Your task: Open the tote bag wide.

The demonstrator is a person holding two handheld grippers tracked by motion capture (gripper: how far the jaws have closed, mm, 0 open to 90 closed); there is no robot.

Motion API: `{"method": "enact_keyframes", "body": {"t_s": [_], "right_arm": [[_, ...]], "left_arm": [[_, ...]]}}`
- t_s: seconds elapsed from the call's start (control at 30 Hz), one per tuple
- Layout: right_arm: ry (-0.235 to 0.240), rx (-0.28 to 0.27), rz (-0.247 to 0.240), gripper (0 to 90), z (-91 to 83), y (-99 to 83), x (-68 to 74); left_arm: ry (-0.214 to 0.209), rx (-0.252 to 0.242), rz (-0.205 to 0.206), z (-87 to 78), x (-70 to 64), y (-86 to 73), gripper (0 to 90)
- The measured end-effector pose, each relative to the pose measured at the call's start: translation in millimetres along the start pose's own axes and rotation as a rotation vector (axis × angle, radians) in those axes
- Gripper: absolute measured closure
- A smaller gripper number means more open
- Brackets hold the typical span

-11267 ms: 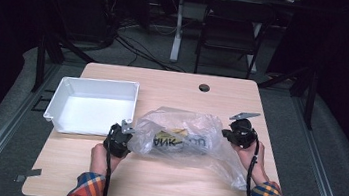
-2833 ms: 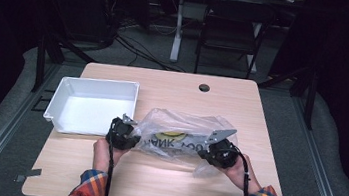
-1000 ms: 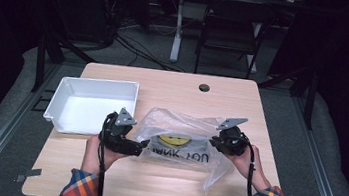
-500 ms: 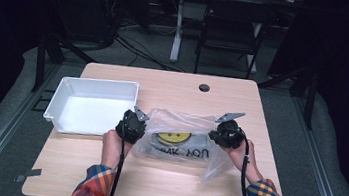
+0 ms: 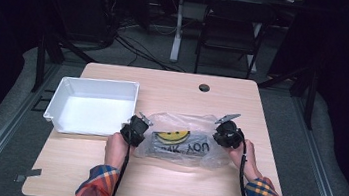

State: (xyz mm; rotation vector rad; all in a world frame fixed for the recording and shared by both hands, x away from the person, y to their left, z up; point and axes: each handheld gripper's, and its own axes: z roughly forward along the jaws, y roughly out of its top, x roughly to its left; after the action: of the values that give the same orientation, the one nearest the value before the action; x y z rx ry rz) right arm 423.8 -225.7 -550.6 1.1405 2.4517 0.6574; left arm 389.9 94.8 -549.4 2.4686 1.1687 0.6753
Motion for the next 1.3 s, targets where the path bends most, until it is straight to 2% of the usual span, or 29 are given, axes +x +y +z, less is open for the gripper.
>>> {"method": "enact_keyframes", "body": {"t_s": [0.07,0.13,0.17,0.2,0.27,0.37,0.4,0.47,0.53,0.6,0.67,0.73,0.8,0.87,0.93,1.03,1.2,1.3], "right_arm": [[-0.006,0.038,-0.001,84.8,-0.6,-2.2,-2.6],[0.007,0.058,0.0,84.4,-2.5,-4.9,-5.3],[0.018,0.089,-0.011,83.1,-4.1,-5.3,-6.3],[0.019,0.09,-0.015,81.3,-6.2,-6.2,-6.0],[0.027,0.073,-0.019,76.1,-16.6,-6.4,-7.0],[0.074,-0.024,-0.005,67.5,-41.0,-5.2,-8.5],[0.11,-0.056,-0.01,65.1,-52.0,-4.2,-7.5],[0.16,-0.104,-0.024,59.7,-64.0,-2.7,-1.6],[0.21,-0.116,-0.059,53.2,-70.8,0.5,10.9],[0.235,-0.085,-0.091,47.4,-68.4,4.8,23.7],[0.249,-0.044,-0.105,46.5,-58.0,7.2,32.4],[0.252,-0.009,-0.126,55.2,-50.6,6.9,33.4],[0.285,-0.012,-0.098,65.9,-48.6,3.8,30.7],[0.29,-0.006,-0.094,72.9,-49.7,0.9,26.5],[0.28,-0.009,-0.087,81.6,-49.8,-1.9,26.0],[0.248,-0.001,-0.112,90.0,-49.8,-4.5,29.0],[0.239,-0.008,-0.123,90.0,-55.4,-5.1,29.6],[0.261,-0.001,-0.133,90.0,-60.4,-7.9,30.9]], "left_arm": [[-0.019,0.001,0.001,-2.0,-0.9,-0.6,87.6],[-0.053,-0.008,-0.008,-4.5,-0.2,-2.1,87.4],[-0.063,-0.014,-0.015,-6.3,0.2,-3.1,87.2],[-0.074,-0.022,-0.022,-8.1,0.6,-4.0,87.0],[-0.087,-0.032,-0.032,-12.5,1.8,-5.6,85.7],[-0.118,-0.054,-0.062,-17.0,5.6,-8.7,84.4],[-0.131,-0.057,-0.069,-17.5,7.2,-9.4,84.3],[-0.147,-0.067,-0.088,-17.7,9.6,-10.5,84.0],[-0.158,-0.072,-0.103,-17.1,10.9,-11.3,83.9],[-0.169,-0.07,-0.105,-16.4,10.8,-11.3,83.6],[-0.169,-0.072,-0.106,-16.2,9.8,-11.1,83.5],[-0.18,-0.068,-0.099,-16.4,10.1,-11.0,83.3],[-0.182,-0.067,-0.096,-16.0,10.7,-11.4,83.2],[-0.181,-0.066,-0.097,-15.5,11.2,-11.6,83.2],[-0.183,-0.067,-0.096,-15.4,11.1,-11.4,83.2],[-0.177,-0.07,-0.092,-15.7,10.1,-10.8,83.1],[-0.179,-0.071,-0.096,-15.5,11.6,-11.6,83.2],[-0.182,-0.076,-0.105,-15.9,12.7,-12.3,83.4]]}}
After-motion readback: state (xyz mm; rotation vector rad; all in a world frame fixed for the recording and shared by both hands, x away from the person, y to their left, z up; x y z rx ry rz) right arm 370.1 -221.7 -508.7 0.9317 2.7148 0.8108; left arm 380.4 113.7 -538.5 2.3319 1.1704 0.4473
